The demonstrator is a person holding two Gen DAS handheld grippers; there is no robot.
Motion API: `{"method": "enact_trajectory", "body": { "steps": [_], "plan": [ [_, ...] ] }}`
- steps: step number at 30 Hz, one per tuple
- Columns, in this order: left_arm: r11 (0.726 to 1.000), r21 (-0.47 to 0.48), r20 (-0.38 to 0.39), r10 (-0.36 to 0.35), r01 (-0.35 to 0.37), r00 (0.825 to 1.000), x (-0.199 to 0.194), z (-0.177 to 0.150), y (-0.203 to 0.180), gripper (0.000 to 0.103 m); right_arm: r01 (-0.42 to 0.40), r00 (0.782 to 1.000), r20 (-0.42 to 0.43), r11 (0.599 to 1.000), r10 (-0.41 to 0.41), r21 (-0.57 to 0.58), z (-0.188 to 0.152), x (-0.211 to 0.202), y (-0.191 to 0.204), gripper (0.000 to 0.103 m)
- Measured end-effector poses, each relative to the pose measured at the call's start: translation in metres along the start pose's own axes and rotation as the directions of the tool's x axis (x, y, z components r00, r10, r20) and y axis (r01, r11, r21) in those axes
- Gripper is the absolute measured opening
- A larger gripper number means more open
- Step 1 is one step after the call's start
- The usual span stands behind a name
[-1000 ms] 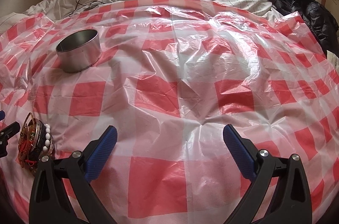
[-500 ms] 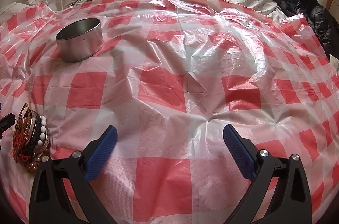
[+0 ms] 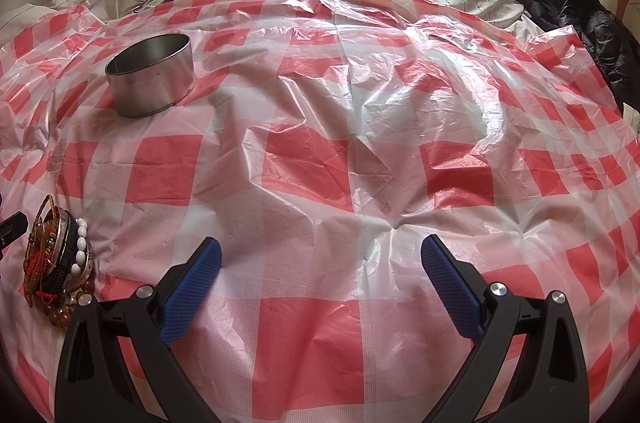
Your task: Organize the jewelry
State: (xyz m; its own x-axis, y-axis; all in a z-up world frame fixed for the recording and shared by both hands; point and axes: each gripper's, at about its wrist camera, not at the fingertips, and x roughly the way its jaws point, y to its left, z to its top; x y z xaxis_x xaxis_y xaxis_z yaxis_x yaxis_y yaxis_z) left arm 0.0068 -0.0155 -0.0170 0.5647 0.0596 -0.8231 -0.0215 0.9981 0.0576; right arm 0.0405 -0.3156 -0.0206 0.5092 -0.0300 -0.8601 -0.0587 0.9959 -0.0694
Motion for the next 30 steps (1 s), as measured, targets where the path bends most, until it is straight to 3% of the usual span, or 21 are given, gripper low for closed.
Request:
{"method": "enact_trajectory", "body": {
  "steps": [30],
  "plan": [
    [0.999,-0.026,0.016,0.023,-0.022,1.0,-0.003,0.004,0.01,0.096,0.002,1.0,0.014,0.999,-0.001,-0.054,-0.002,0.001,0.015,0.096]
  ]
}}
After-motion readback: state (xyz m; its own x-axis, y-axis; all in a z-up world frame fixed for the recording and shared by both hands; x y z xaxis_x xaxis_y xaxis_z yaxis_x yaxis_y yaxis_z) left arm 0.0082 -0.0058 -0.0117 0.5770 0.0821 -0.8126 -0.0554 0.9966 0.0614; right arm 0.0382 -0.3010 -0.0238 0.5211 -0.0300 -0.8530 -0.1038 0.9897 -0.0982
